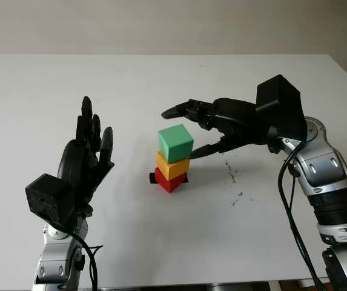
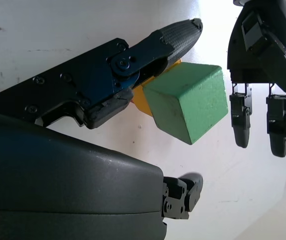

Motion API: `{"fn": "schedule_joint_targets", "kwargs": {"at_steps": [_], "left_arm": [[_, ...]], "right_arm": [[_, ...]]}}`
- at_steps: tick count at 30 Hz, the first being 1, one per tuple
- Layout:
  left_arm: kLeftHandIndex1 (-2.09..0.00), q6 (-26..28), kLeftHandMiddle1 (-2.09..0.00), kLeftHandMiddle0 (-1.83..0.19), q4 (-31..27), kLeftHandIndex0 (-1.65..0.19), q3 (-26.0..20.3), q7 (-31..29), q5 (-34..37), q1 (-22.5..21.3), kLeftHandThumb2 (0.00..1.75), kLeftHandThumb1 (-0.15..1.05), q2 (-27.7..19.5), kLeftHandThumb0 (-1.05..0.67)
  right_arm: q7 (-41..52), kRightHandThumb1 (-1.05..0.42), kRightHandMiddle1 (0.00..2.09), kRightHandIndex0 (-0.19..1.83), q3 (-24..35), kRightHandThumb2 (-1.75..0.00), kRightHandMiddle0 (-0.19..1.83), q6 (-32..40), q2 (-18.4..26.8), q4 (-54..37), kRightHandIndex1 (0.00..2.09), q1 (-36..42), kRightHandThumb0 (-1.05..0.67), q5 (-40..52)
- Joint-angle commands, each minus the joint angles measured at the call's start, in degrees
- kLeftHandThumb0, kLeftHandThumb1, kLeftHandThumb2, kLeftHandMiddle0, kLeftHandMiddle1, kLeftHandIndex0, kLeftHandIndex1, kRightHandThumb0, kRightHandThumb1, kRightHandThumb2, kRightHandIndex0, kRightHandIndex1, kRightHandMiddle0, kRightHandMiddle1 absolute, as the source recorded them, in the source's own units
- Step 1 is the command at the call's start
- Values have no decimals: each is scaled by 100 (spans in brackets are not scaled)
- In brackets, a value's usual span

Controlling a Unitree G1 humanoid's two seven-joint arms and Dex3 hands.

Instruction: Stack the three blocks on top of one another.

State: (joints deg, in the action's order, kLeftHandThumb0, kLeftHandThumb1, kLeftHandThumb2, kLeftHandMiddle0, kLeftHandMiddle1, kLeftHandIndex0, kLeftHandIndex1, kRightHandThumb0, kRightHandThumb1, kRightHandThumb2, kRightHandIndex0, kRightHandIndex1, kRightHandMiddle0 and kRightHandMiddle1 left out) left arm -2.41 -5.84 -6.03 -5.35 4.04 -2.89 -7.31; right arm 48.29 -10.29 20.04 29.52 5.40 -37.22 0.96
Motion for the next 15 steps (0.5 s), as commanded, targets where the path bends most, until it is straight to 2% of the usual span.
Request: {"fn": "schedule_joint_targets", "kwargs": {"at_steps": [1, 4, 6, 9, 11, 15], "left_arm": [[-5, -5, -5, 14, -24, 19, -29, -18, -2, -64, 60, 105, -55, -71], [-5, -17, -5, 14, -27, 19, -15, -5, -32, -63, 60, 105, -80, -71], [-5, 9, -6, 13, -52, 18, -6, 40, -73, -58, 60, 105, -80, -71], [-5, 2, -6, 13, -54, 18, -12, 54, -53, -66, 60, 105, -66, -71], [-5, 2, -5, 13, -57, 18, -20, 44, -23, -66, 60, 105, -62, -70], [-4, -20, -5, 15, -3, 19, -37, 2, 29, -99, 60, 105, -87, -69]], "right_arm": [[66, -86, 29, -19, 18, -6, -15, -29, 91, -138, 0, 63, -90, 44], [188, -88, 26, -19, 6, -6, -16, -214, 140, -139, 0, 79, -92, 60], [277, -90, 12, -19, -16, -6, -19, -237, 207, -208, 0, 72, -95, 36], [96, -89, 2, -19, 233, -5, -19, 45, 214, -540, 0, 244, -95, 168], [-192, -94, 0, -19, 443, -7, -19, 122, 177, -748, 0, 424, -97, 214], [-972, -104, 5, -14, 905, -22, -11, 311, 13, -1143, 4, 864, -80, 277]]}}
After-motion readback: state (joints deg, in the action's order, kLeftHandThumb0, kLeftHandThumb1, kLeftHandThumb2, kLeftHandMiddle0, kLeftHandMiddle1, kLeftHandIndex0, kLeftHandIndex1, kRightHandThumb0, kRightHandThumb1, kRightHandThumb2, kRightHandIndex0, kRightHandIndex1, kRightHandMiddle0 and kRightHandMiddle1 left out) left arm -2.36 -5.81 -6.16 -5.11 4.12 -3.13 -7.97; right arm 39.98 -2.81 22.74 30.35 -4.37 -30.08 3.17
